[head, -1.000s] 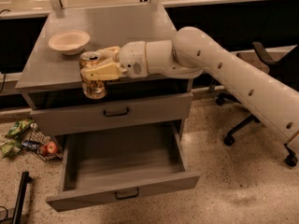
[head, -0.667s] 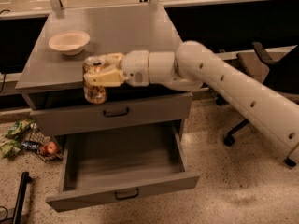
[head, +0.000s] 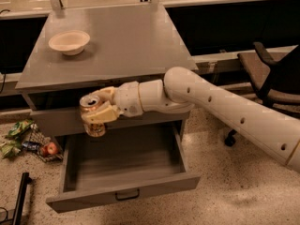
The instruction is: Place orange can into middle drawer
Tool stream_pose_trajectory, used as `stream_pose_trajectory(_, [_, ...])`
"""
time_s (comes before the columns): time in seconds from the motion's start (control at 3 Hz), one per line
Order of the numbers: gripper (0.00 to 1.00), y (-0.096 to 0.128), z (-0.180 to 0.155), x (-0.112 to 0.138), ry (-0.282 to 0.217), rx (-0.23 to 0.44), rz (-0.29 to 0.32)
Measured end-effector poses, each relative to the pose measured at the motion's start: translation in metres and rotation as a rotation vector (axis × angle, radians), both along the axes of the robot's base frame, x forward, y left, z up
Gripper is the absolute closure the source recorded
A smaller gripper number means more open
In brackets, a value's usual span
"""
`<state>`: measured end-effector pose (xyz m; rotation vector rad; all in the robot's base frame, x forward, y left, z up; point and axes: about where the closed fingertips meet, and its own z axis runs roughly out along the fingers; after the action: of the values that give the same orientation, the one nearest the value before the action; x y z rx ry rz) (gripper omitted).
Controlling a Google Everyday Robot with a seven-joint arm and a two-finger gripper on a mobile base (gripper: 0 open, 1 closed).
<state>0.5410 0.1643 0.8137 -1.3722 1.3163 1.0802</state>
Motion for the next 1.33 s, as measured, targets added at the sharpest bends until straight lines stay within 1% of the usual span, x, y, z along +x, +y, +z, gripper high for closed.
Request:
stream_pose_trajectory(0.33, [1.00, 0.000, -0.006, -0.002, -0.001, -0.013, 0.006])
stream_pose_trajectory(0.67, [1.00, 0.004, -0.019, -0.007, 0.024, 0.021, -0.004])
stream_pose_trajectory(1.0, [1.00, 0.010, -0.071, -0.022, 0.044, 0.041, -0.024])
stream_pose_trajectory(1.33, [1.00, 0.020, -0.138, -0.031, 0.016, -0.059, 0.002])
